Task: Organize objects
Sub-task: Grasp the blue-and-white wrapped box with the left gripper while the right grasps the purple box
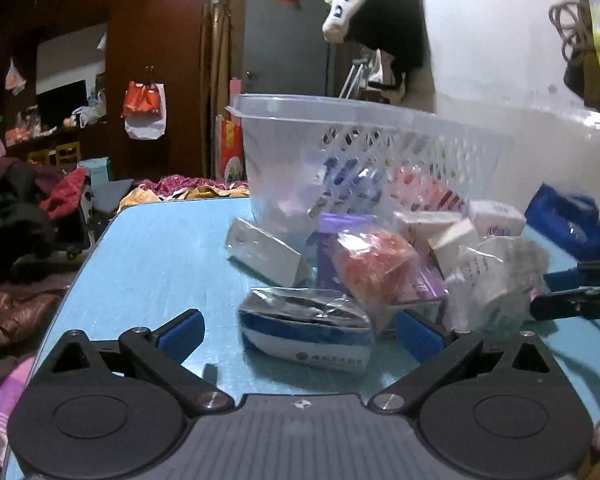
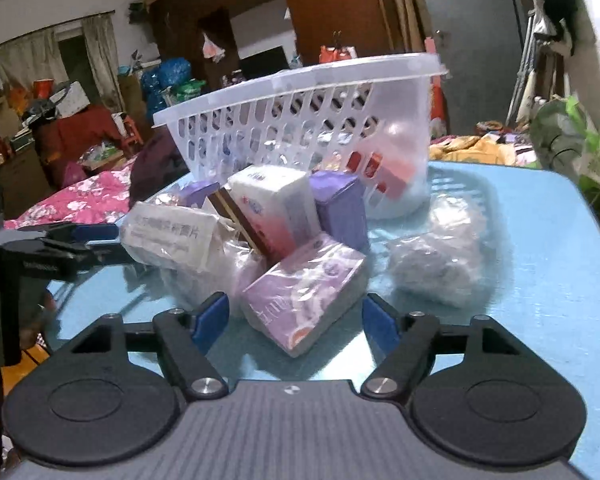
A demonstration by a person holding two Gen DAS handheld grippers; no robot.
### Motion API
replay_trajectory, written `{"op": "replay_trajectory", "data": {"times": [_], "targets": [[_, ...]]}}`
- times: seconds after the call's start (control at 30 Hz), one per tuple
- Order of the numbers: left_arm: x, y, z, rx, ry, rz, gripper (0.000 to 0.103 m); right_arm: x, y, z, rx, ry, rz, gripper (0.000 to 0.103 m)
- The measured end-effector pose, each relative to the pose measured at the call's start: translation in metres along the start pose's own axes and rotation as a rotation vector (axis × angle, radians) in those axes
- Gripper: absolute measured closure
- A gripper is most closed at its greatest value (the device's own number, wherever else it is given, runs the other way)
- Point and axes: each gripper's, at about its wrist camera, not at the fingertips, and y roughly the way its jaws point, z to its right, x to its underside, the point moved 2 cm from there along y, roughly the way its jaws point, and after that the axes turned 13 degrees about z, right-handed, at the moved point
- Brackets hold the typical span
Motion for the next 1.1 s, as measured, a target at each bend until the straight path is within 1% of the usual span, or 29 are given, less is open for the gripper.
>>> {"op": "replay_trajectory", "data": {"times": [0.03, 0.1, 0.13, 0.17, 0.23, 0.27, 0.3, 0.33, 0.37, 0.4, 0.5, 0.53, 0.57, 0.63, 0.73, 0.77, 0.8, 0.83, 1.0, 1.1], "targets": [[-0.001, 0.003, 0.001, 0.004, -0.001, -0.021, 0.0, 0.006, -0.008, 0.0, -0.006, 0.003, 0.0, 0.026], [-0.005, 0.009, 0.003, -0.005, 0.022, -0.055, 0.0, 0.008, -0.01, 0.001, -0.009, -0.002, 0.004, 0.027], [-0.006, 0.012, 0.004, -0.011, 0.025, -0.072, 0.0, 0.009, -0.011, 0.001, -0.014, 0.0, 0.006, 0.031], [-0.006, 0.014, 0.004, -0.009, 0.022, -0.089, 0.0, 0.013, -0.016, -0.002, -0.018, -0.003, 0.008, 0.037], [-0.005, 0.016, 0.002, 0.024, 0.008, -0.112, 0.01, 0.016, -0.021, 0.0, -0.002, -0.016, 0.01, 0.046], [-0.005, 0.015, 0.001, 0.027, 0.005, -0.108, 0.011, 0.018, -0.025, 0.0, 0.002, -0.025, 0.012, 0.049], [-0.005, 0.013, 0.001, 0.021, 0.008, -0.104, 0.015, 0.019, -0.028, 0.0, -0.002, -0.02, 0.013, 0.051], [-0.004, 0.012, 0.0, 0.014, 0.013, -0.099, 0.017, 0.02, -0.031, 0.002, -0.001, -0.013, 0.017, 0.054], [-0.003, 0.011, 0.001, 0.011, 0.017, -0.095, 0.017, 0.02, -0.032, 0.001, 0.007, -0.015, 0.02, 0.056], [-0.003, 0.01, 0.001, 0.014, 0.022, -0.093, 0.017, 0.021, -0.033, 0.0, 0.02, -0.022, 0.022, 0.056], [-0.001, 0.01, 0.007, 0.012, 0.047, -0.095, 0.017, 0.021, -0.031, -0.004, 0.059, -0.048, 0.026, 0.046], [-0.001, 0.01, 0.01, 0.012, 0.056, -0.097, 0.017, 0.021, -0.028, -0.006, 0.062, -0.054, 0.027, 0.037], [-0.001, 0.011, 0.012, 0.011, 0.062, -0.1, 0.016, 0.02, -0.026, -0.007, 0.066, -0.053, 0.03, 0.032], [-0.002, 0.013, 0.013, 0.016, 0.07, -0.108, 0.016, 0.018, -0.018, -0.01, 0.071, -0.062, 0.021, 0.031], [-0.004, 0.014, 0.013, 0.023, 0.055, -0.112, 0.016, 0.015, -0.009, -0.012, 0.106, -0.07, 0.002, 0.032], [-0.004, 0.014, 0.012, 0.018, 0.051, -0.107, 0.018, 0.015, -0.008, -0.013, 0.109, -0.076, -0.002, 0.035], [-0.004, 0.012, 0.011, 0.011, 0.046, -0.101, 0.024, 0.015, -0.009, -0.014, 0.111, -0.078, -0.001, 0.036], [-0.004, 0.012, 0.01, 0.007, 0.039, -0.091, 0.026, 0.016, -0.01, -0.014, 0.109, -0.079, 0.002, 0.038], [-0.003, 0.006, 0.003, 0.023, -0.009, -0.062, 0.026, 0.019, -0.019, -0.016, 0.11, -0.093, 0.036, 0.04], [-0.003, -0.003, 0.001, 0.005, -0.009, -0.003, 0.026, 0.02, -0.029, -0.021, 0.112, -0.107, 0.071, 0.041]]}}
